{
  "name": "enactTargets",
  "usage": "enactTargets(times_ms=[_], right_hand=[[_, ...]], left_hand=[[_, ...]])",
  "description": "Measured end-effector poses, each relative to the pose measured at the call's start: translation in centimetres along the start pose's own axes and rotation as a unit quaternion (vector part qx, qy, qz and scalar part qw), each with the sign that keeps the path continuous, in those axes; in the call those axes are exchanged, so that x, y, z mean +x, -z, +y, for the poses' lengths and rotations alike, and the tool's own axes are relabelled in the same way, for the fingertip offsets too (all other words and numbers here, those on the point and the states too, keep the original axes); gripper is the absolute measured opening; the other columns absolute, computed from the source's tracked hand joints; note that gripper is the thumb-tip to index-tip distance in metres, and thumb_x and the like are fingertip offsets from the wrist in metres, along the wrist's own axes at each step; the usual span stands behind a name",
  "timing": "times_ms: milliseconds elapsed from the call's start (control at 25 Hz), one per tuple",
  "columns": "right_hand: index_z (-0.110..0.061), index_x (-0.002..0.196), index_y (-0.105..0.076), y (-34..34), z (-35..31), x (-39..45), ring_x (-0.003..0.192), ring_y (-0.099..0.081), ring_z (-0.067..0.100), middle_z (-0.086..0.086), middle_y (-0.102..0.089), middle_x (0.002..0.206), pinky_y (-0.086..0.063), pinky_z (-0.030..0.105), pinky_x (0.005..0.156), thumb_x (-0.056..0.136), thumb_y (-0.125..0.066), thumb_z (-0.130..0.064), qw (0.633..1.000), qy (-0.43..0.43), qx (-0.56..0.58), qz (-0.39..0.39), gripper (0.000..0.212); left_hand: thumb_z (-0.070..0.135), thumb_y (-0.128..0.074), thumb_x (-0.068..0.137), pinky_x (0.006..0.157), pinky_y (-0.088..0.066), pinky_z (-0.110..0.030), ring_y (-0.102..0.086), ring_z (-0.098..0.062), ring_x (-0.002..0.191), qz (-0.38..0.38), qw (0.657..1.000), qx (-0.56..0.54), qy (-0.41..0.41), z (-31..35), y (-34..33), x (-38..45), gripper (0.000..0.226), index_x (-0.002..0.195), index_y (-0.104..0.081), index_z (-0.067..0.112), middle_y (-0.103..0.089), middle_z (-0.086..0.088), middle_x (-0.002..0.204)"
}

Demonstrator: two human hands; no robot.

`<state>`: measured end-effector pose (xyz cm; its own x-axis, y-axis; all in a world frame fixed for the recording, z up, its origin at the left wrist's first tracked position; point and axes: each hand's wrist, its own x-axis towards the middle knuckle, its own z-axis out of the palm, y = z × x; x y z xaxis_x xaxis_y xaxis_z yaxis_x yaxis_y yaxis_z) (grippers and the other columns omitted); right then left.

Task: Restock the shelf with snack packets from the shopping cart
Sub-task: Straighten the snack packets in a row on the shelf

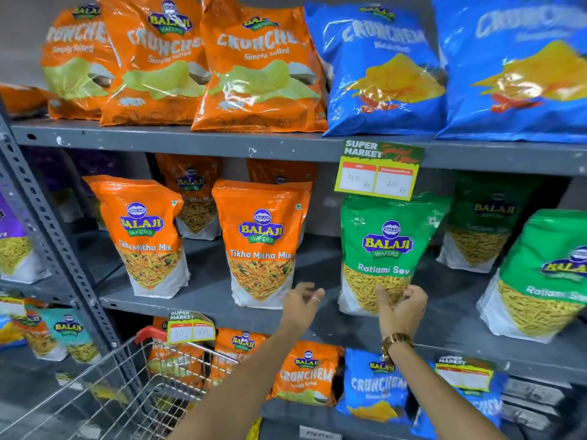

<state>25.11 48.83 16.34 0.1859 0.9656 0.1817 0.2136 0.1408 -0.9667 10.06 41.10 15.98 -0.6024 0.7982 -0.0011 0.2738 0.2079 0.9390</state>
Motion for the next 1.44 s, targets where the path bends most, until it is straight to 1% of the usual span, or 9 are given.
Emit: enactTargets(times_ms=[80, 160, 320, 600, 720, 800, 960, 1120, 1440], right_hand=[[0.004, 0.133, -0.028, 1.0, 0.7, 1.2, 0.126, -0.039, 0.035, 0.025, -0.034, 0.140, -0.035, 0.043, 0.101, 0.075, -0.071, -0.022, 0.997, -0.045, 0.001, -0.059, 0.077], [-0.006, 0.141, -0.016, 1.7, 1.7, 2.0, 0.136, -0.029, 0.033, 0.017, -0.023, 0.151, -0.028, 0.047, 0.109, 0.078, -0.068, -0.028, 0.989, -0.068, 0.008, -0.131, 0.085], [-0.017, 0.139, -0.027, 2.5, 3.1, 3.1, 0.127, -0.043, 0.033, 0.012, -0.042, 0.143, -0.035, 0.044, 0.102, 0.075, -0.062, -0.047, 0.970, -0.084, -0.015, -0.230, 0.078], [-0.016, 0.126, -0.042, 4.1, 4.3, 4.4, 0.114, -0.055, 0.028, 0.010, -0.060, 0.126, -0.037, 0.031, 0.088, 0.084, -0.060, -0.032, 0.968, -0.097, -0.031, -0.228, 0.048], [-0.015, 0.124, -0.044, 4.4, 4.6, 4.6, 0.112, -0.057, 0.029, 0.011, -0.062, 0.124, -0.036, 0.029, 0.085, 0.085, -0.059, -0.031, 0.971, -0.087, -0.037, -0.220, 0.045], [-0.014, 0.124, -0.045, 4.4, 4.7, 4.6, 0.111, -0.058, 0.029, 0.012, -0.063, 0.123, -0.038, 0.029, 0.086, 0.084, -0.059, -0.030, 0.973, -0.083, -0.031, -0.213, 0.045], [-0.014, 0.125, -0.045, 4.3, 4.7, 4.3, 0.111, -0.057, 0.030, 0.013, -0.062, 0.123, -0.042, 0.032, 0.089, 0.086, -0.057, -0.028, 0.976, -0.081, -0.030, -0.200, 0.043], [-0.014, 0.131, -0.041, 4.2, 4.6, 4.3, 0.115, -0.055, 0.032, 0.015, -0.059, 0.126, -0.044, 0.041, 0.096, 0.088, -0.053, -0.029, 0.976, -0.080, -0.050, -0.199, 0.047], [-0.015, 0.134, -0.039, 4.3, 4.5, 4.2, 0.117, -0.054, 0.035, 0.016, -0.058, 0.128, -0.044, 0.045, 0.098, 0.089, -0.051, -0.028, 0.976, -0.066, -0.078, -0.194, 0.048]], left_hand=[[0.036, -0.053, 0.089, 0.102, -0.039, -0.034, -0.047, -0.029, 0.127, -0.089, 0.994, 0.025, 0.059, 0.1, -2.0, 0.6, 0.056, 0.137, -0.038, 0.014, -0.052, -0.014, 0.133], [0.043, -0.048, 0.089, 0.116, -0.026, -0.037, -0.030, -0.029, 0.140, -0.146, 0.985, 0.017, 0.086, 0.0, -3.8, 1.3, 0.063, 0.144, -0.025, 0.023, -0.035, -0.009, 0.149], [0.081, -0.048, 0.060, 0.117, -0.026, -0.045, -0.029, -0.025, 0.141, -0.178, 0.981, -0.014, 0.069, -4.2, -8.1, 4.9, 0.101, 0.145, -0.019, 0.034, -0.032, -0.003, 0.153], [0.061, -0.033, 0.078, 0.119, -0.005, -0.054, -0.032, -0.024, 0.139, -0.173, 0.978, 0.077, 0.083, -3.5, -9.7, 4.1, 0.054, 0.127, -0.012, 0.068, -0.048, 0.002, 0.142], [0.047, -0.027, 0.093, 0.114, 0.017, -0.054, -0.022, -0.024, 0.144, -0.146, 0.980, 0.109, 0.082, -0.9, -8.9, 2.0, 0.052, 0.141, -0.008, 0.050, -0.040, 0.002, 0.148], [0.046, -0.026, 0.095, 0.110, 0.022, -0.054, -0.016, -0.023, 0.146, -0.136, 0.981, 0.120, 0.068, -1.0, -9.1, 1.8, 0.053, 0.144, -0.008, 0.043, -0.034, 0.002, 0.152], [0.049, -0.028, 0.094, 0.109, 0.025, -0.055, -0.016, -0.023, 0.145, -0.132, 0.984, 0.100, 0.064, -1.1, -9.0, 1.6, 0.052, 0.144, -0.015, 0.041, -0.032, 0.003, 0.153], [0.045, -0.028, 0.095, 0.109, 0.025, -0.055, -0.013, -0.024, 0.146, -0.137, 0.983, 0.110, 0.051, -0.8, -8.9, 1.1, 0.052, 0.144, -0.011, 0.039, -0.030, 0.001, 0.154], [0.050, -0.027, 0.093, 0.110, 0.022, -0.055, -0.014, -0.025, 0.146, -0.144, 0.983, 0.104, 0.048, -1.0, -8.6, 1.3, 0.055, 0.144, -0.009, 0.042, -0.030, 0.002, 0.154]])
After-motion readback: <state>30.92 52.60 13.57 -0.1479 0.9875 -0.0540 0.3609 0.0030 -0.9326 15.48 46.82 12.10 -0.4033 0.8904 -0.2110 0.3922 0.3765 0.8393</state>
